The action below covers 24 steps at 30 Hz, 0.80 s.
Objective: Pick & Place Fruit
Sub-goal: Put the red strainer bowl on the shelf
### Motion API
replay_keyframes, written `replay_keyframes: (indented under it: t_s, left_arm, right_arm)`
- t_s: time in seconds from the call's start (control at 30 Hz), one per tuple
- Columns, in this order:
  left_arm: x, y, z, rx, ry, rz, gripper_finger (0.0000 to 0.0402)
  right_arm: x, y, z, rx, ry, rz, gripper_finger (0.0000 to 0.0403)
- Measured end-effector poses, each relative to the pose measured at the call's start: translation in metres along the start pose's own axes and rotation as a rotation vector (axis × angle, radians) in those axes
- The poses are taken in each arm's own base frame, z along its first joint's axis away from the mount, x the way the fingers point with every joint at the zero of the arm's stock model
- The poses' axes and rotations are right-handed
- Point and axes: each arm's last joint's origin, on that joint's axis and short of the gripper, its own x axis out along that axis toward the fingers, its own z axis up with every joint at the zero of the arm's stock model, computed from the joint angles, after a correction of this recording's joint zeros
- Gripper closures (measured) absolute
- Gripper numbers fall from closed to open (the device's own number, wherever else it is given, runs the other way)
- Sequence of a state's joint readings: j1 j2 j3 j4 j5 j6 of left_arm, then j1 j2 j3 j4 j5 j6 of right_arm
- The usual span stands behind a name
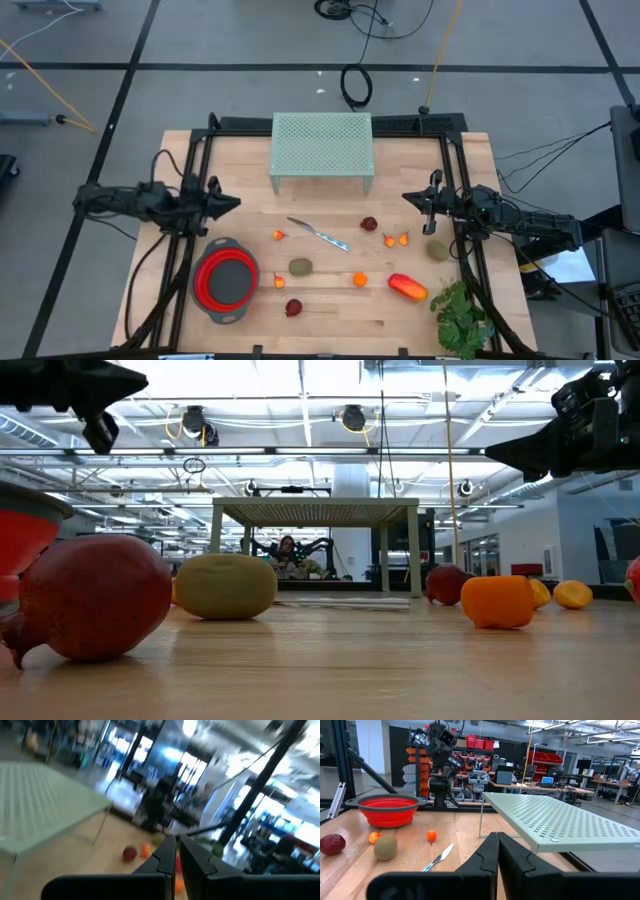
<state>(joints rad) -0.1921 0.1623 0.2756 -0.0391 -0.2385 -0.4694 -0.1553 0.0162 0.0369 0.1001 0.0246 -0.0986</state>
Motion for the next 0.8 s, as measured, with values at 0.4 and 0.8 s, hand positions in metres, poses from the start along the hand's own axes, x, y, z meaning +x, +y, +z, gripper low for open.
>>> replay_keyframes:
  t_s: [0.4,0.8]
  left_arm:
    - [0.045,-0.028,0.028,-0.483,0.272,0.191,0.0381]
    - [0.094,-0.056,0.012,-0.814,0.637,0.512,0.04]
  right_arm:
    - [0.0,0.0,0.0,0.0,0.0,0.0,0.0403]
    - [0.0,0.0,0.0,0.0,0.0,0.0,0.0403]
